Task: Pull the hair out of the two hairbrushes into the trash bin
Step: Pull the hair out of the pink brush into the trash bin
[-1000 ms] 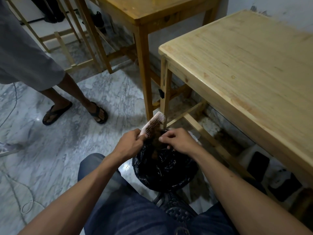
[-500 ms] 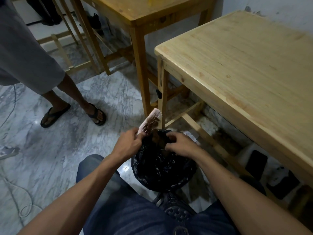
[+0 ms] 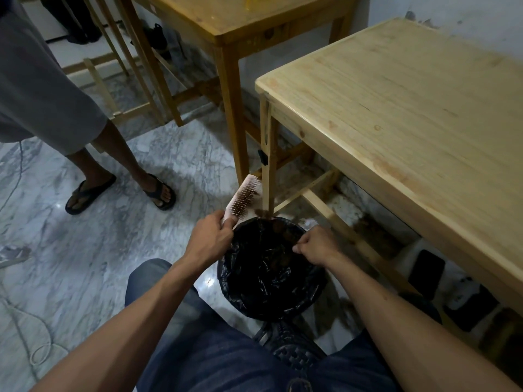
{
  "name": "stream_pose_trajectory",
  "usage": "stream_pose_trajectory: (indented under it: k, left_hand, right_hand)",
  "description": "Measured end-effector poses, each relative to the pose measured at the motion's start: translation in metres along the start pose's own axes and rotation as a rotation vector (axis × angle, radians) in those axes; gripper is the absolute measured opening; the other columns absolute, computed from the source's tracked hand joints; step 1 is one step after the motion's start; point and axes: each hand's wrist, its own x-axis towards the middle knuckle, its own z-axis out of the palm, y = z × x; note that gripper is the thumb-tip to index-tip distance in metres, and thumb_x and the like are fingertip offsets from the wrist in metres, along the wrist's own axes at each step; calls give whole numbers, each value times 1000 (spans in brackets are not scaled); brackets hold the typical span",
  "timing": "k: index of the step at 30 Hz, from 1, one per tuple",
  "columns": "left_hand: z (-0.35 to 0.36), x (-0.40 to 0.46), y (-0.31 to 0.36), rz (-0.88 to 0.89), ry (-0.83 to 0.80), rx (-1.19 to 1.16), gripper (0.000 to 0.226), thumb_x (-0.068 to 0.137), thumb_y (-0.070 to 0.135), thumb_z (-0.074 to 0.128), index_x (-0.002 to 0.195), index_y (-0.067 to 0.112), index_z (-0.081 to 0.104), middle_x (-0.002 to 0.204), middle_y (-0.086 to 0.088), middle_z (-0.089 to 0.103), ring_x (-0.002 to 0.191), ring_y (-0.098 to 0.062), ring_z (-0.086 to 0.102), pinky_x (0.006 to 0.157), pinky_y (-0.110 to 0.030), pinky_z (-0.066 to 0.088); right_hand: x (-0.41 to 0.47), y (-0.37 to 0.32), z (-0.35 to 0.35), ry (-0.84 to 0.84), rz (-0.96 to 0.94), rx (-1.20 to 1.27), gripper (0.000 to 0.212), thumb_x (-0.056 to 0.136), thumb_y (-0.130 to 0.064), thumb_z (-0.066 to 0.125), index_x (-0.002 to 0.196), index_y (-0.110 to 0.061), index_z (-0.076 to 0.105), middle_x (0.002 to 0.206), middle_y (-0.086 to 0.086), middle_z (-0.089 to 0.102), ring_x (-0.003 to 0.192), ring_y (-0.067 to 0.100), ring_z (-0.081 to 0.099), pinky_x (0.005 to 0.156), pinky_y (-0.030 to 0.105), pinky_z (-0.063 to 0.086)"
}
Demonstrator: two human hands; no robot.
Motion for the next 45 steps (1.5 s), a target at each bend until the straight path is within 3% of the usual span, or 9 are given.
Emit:
stream_pose_trajectory:
  k: [7, 12, 15, 19, 24, 28, 38, 42, 45]
  left_hand:
    - [4, -7, 10, 15, -12, 6, 24, 102, 30, 50, 83, 17, 56, 58, 5, 49, 52, -14, 46, 49, -31, 27]
    - [-1, -13, 21, 40, -27, 47, 23, 102, 32, 49, 83, 19, 55, 57, 5, 50, 51, -16, 48, 48, -30, 26]
    - [-2, -18, 29, 66, -22, 87, 22, 102, 33, 49, 83, 23, 52, 57, 7, 49, 49, -11, 47, 47, -29, 26]
    - [1, -27, 39, 84, 1, 106, 23, 102, 34, 49, 83, 21, 52, 58, 8, 49, 51, -11, 46, 47, -30, 25]
    - [9, -36, 41, 90, -2, 112, 19, 101, 32, 51, 85, 23, 53, 60, 9, 52, 53, -9, 48, 48, -30, 27]
    - [11, -42, 39, 96, -29, 73, 14, 101, 30, 50, 90, 24, 55, 64, 7, 57, 55, -10, 51, 48, -29, 30]
    - [-1, -32, 37, 37, 19, -8, 28, 101, 30, 51, 74, 23, 49, 55, 7, 47, 48, -12, 45, 46, -29, 26]
    - [-6, -25, 38, 57, 24, 36, 26, 102, 31, 51, 77, 22, 49, 58, 5, 48, 49, -12, 44, 47, -30, 24]
    - [-4, -22, 38, 119, -17, 111, 18, 102, 31, 50, 86, 23, 51, 61, 6, 50, 51, -9, 45, 47, -29, 25]
  right_hand:
    - [1, 7, 3, -64, 6, -151, 15, 89, -30, 77, 94, -16, 81, 97, 6, 78, 95, 25, 71, 87, 37, 57]
    - [-11, -2, -7, -185, -44, -95, 64, 87, -28, 79, 147, -20, 56, 145, 9, 61, 127, 28, 60, 102, 33, 50]
    - [-21, -10, -17, -189, -122, 85, 79, 85, -32, 82, 154, -24, 46, 148, 8, 57, 125, 27, 62, 101, 39, 55]
    - [-27, -22, -25, -171, -193, 188, 72, 81, -36, 84, 146, -30, 53, 135, 5, 66, 109, 25, 70, 88, 41, 60]
    - [-31, -28, -22, -167, -264, 313, 57, 86, -29, 82, 139, -26, 61, 110, 3, 74, 73, 12, 68, 58, 22, 50]
    - [-37, -26, -17, -146, -271, 286, 26, 93, -25, 75, 116, -13, 75, 88, -3, 72, 69, 10, 63, 61, 24, 46]
    - [-26, -6, -10, -34, -111, 55, 6, 91, -25, 76, 90, -22, 81, 100, -1, 77, 96, 17, 68, 92, 42, 58]
    - [-24, -8, -6, -12, -107, 140, 11, 90, -28, 77, 100, -24, 78, 106, 1, 75, 100, 22, 71, 92, 45, 59]
    - [-25, -22, -6, -35, -193, 333, 54, 84, -31, 82, 134, -33, 60, 115, 0, 71, 92, 21, 72, 81, 36, 59]
